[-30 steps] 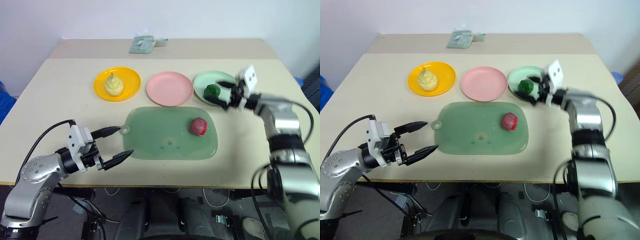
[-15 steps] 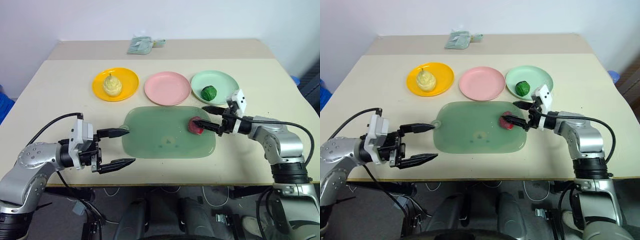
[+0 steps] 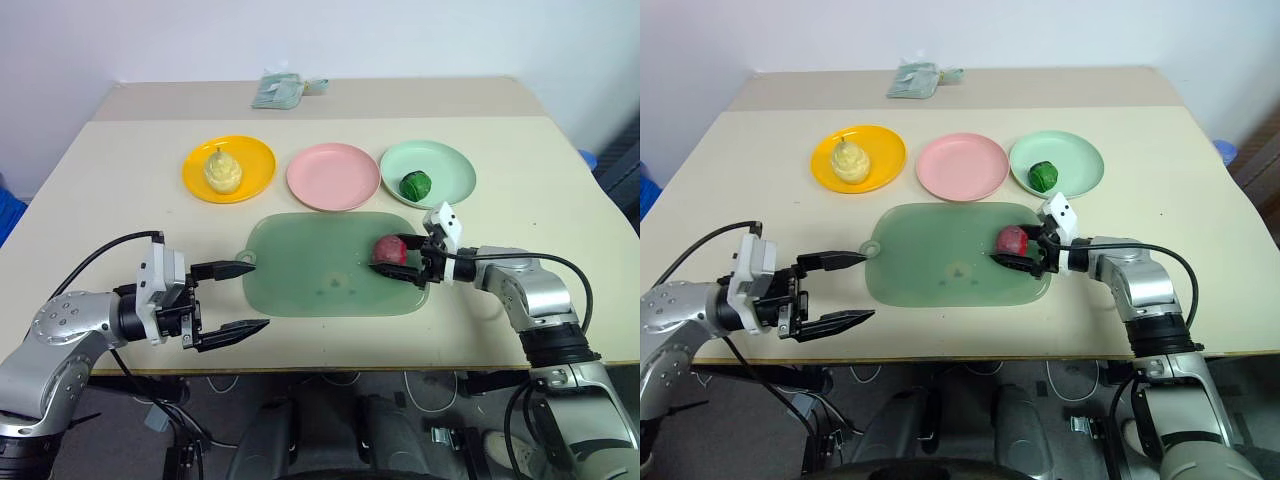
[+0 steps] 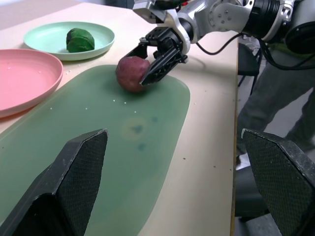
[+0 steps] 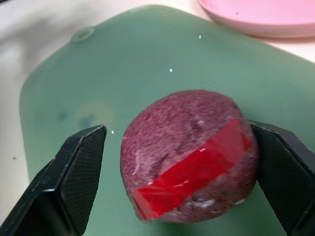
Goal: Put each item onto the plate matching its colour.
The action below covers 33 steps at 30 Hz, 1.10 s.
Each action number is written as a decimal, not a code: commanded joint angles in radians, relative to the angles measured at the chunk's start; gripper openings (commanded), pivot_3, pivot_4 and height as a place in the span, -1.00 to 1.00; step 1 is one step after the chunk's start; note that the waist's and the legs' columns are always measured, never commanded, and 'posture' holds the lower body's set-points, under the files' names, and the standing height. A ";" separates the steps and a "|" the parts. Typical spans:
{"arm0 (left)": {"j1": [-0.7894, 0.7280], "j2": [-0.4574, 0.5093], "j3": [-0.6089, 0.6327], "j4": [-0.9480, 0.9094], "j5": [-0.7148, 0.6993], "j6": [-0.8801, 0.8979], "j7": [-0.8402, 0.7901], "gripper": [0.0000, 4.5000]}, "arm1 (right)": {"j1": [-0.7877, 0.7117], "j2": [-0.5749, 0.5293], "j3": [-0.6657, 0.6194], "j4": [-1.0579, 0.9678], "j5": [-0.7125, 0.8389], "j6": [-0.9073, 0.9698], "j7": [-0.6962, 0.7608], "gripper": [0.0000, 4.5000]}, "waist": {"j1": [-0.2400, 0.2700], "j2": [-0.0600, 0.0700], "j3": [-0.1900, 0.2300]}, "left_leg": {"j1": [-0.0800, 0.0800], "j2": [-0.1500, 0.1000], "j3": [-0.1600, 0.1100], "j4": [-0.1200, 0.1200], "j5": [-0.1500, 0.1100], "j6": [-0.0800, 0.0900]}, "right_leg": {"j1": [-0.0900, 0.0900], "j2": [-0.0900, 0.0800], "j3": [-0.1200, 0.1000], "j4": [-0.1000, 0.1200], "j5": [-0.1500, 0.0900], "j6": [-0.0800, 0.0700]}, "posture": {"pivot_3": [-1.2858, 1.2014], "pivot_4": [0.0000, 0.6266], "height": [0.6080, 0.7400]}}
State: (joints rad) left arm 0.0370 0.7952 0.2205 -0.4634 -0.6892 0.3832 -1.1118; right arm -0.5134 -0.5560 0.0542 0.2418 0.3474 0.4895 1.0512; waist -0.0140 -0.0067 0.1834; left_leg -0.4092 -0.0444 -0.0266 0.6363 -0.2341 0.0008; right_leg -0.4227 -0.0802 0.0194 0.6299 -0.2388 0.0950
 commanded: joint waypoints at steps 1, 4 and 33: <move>0.013 -0.002 0.042 -0.041 -0.014 -0.015 0.017 1.00 | -0.041 0.017 -0.006 0.008 -0.010 -0.049 -0.003 0.63 | 0.000 0.000 0.000 | 0.000 0.000 0.000 0.000 0.000 0.000 | 0.000 0.000 0.000 0.000 0.000 0.000 | 0.03 -0.52 1.00; 0.025 -0.006 0.055 -0.044 -0.013 -0.018 0.033 1.00 | -0.058 0.028 -0.013 0.002 -0.011 -0.064 -0.008 0.09 | 0.000 0.000 0.000 | 0.000 0.000 0.000 0.000 0.000 0.000 | 0.000 0.000 0.000 0.000 0.000 0.000 | 0.03 -0.52 1.00; 0.008 -0.172 0.088 -0.167 0.295 0.017 0.681 1.00 | -0.782 0.445 -0.109 1.073 -0.287 -0.698 -0.670 0.98 | -0.011 0.000 0.000 | 0.000 0.000 0.000 -0.005 0.002 -0.004 | -0.004 0.003 -0.001 0.002 0.005 -0.001 | 0.03 -0.52 1.00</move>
State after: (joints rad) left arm 0.0597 0.6386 0.3067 -0.6234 -0.4827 0.4180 -0.5136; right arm -1.2489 -0.1074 -0.0376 1.3420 0.0677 -0.1635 0.3856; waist -0.0246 -0.0070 0.1833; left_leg -0.4087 -0.0442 -0.0268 0.6310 -0.2318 -0.0034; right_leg -0.4266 -0.0772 0.0185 0.6319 -0.2340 0.0945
